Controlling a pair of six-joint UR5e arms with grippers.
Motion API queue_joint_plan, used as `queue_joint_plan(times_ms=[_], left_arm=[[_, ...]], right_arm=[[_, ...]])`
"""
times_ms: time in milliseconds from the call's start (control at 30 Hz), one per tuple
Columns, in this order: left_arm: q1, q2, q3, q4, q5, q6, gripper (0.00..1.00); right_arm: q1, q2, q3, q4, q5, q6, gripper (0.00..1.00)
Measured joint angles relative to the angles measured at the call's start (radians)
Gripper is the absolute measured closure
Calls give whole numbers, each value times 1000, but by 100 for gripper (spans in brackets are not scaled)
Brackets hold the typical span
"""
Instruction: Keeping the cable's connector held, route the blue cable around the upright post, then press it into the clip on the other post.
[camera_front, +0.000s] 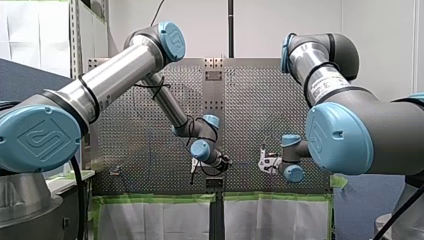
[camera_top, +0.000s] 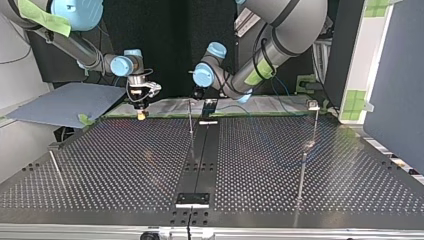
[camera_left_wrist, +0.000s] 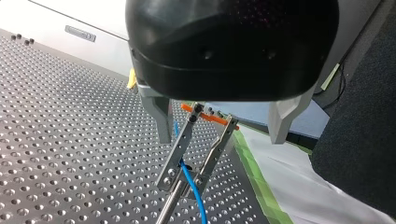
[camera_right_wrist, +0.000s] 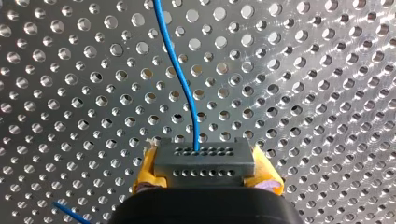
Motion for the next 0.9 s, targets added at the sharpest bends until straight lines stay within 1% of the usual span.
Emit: queue_joint_plan(times_ms=[267, 367, 467, 667, 800, 900], left_arm=[[-8, 2, -1, -1, -9, -2, 2], [-15, 15, -15, 8, -15, -2, 2], [-23, 42, -42, 32, -34, -9, 2], [-47, 101, -101, 90, -89, -29, 2], [-57, 144, -145, 134, -125, -66, 2], [-58, 175, -176, 165, -137, -97, 2]], right_arm=[[0, 0, 0, 2, -4, 0, 100], [0, 0, 0, 2, -6, 0, 100], [0, 0, 0, 3, -6, 0, 100], [0, 0, 0, 3, -6, 0, 100], [0, 0, 0, 1, -6, 0, 100], [-1, 0, 0, -1, -6, 0, 100]])
